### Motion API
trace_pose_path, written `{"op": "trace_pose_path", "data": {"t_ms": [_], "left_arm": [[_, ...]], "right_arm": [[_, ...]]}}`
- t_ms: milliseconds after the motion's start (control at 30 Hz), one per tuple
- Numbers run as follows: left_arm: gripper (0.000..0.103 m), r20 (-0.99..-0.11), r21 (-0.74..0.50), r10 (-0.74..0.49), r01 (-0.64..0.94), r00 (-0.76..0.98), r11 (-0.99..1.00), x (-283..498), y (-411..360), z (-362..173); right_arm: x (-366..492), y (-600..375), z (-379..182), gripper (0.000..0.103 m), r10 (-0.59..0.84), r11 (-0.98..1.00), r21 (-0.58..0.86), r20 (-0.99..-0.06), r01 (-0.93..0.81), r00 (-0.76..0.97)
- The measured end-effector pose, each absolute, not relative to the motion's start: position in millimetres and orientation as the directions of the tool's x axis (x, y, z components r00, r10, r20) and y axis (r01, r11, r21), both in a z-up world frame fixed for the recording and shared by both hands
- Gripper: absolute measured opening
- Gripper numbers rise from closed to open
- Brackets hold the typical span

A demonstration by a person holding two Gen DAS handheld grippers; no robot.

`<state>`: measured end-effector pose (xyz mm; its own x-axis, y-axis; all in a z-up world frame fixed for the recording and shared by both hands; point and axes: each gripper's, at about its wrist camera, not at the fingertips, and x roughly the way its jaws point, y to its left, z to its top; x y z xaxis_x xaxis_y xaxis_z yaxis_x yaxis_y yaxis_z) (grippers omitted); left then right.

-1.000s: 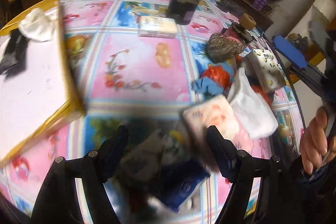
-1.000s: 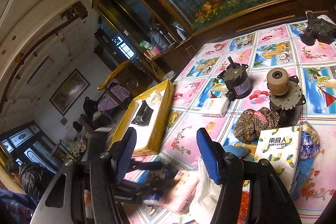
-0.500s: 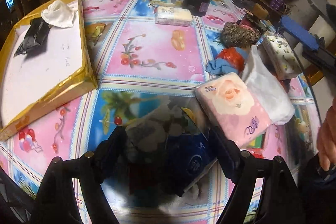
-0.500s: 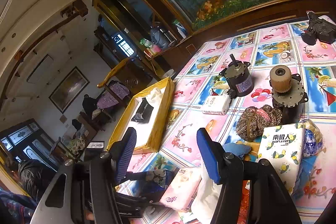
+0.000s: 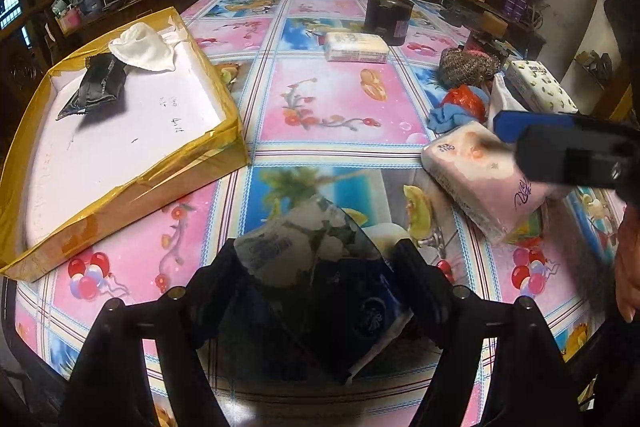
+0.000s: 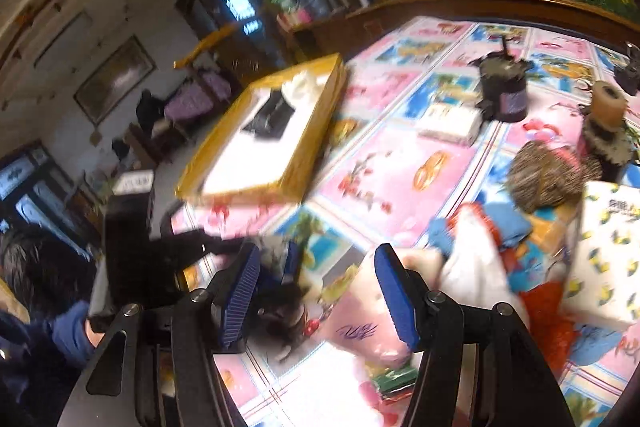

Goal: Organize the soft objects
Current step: 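Grasp the pink tissue pack with the right tool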

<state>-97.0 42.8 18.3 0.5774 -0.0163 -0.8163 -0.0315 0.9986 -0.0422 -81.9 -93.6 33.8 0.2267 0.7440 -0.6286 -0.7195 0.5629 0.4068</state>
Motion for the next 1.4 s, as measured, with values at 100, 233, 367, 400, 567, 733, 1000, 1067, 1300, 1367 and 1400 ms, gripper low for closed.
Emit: {"op": "trace_pose_path", "data": {"t_ms": [100, 233, 367, 400, 567, 733, 1000, 1067, 1300, 1367, 1400], "left_arm": [[0.078, -0.816, -0.041, -0.019, -0.025, 0.578, 0.999, -96, 43, 18], [0.078, -0.813, -0.039, -0.016, -0.026, 0.581, 0.999, -94, 43, 18], [0.078, -0.812, -0.041, -0.016, -0.029, 0.583, 0.999, -95, 43, 18], [0.078, -0.811, -0.046, -0.020, -0.030, 0.585, 0.999, -95, 43, 18], [0.078, -0.809, -0.051, -0.024, -0.031, 0.587, 0.998, -95, 44, 18], [0.073, -0.800, -0.061, -0.024, -0.041, 0.600, 0.997, -98, 46, 19], [0.071, -0.776, -0.137, -0.072, -0.056, 0.627, 0.989, -104, 55, 21], [0.071, -0.772, -0.143, -0.078, -0.053, 0.630, 0.988, -104, 54, 23], [0.071, -0.754, -0.145, -0.087, -0.036, 0.652, 0.989, -107, 50, 32], [0.071, -0.753, -0.148, -0.091, -0.033, 0.651, 0.988, -108, 50, 32], [0.071, -0.753, -0.147, -0.090, -0.034, 0.652, 0.989, -108, 50, 32]], "right_arm": [[-88, -84, 20, 0.064, 0.626, 0.663, 0.272, -0.712, -0.697, 0.318], [-95, -79, 16, 0.065, 0.538, 0.708, 0.153, -0.749, -0.690, 0.387], [-103, -77, 18, 0.067, 0.468, 0.736, 0.036, -0.749, -0.676, 0.469], [-101, -78, 17, 0.069, 0.460, 0.740, 0.032, -0.752, -0.672, 0.471], [-93, -80, 9, 0.072, 0.452, 0.756, 0.064, -0.770, -0.651, 0.450], [-98, -75, 6, 0.066, 0.444, 0.747, 0.025, -0.763, -0.664, 0.471], [-98, -77, 12, 0.061, 0.495, 0.737, 0.076, -0.737, -0.672, 0.460], [-101, -77, 15, 0.061, 0.519, 0.724, 0.088, -0.723, -0.684, 0.456], [-102, -76, 18, 0.061, 0.549, 0.712, 0.113, -0.706, -0.693, 0.448], [-101, -78, 19, 0.061, 0.556, 0.712, 0.122, -0.700, -0.692, 0.449], [-101, -78, 20, 0.061, 0.559, 0.712, 0.123, -0.696, -0.692, 0.450]]}}
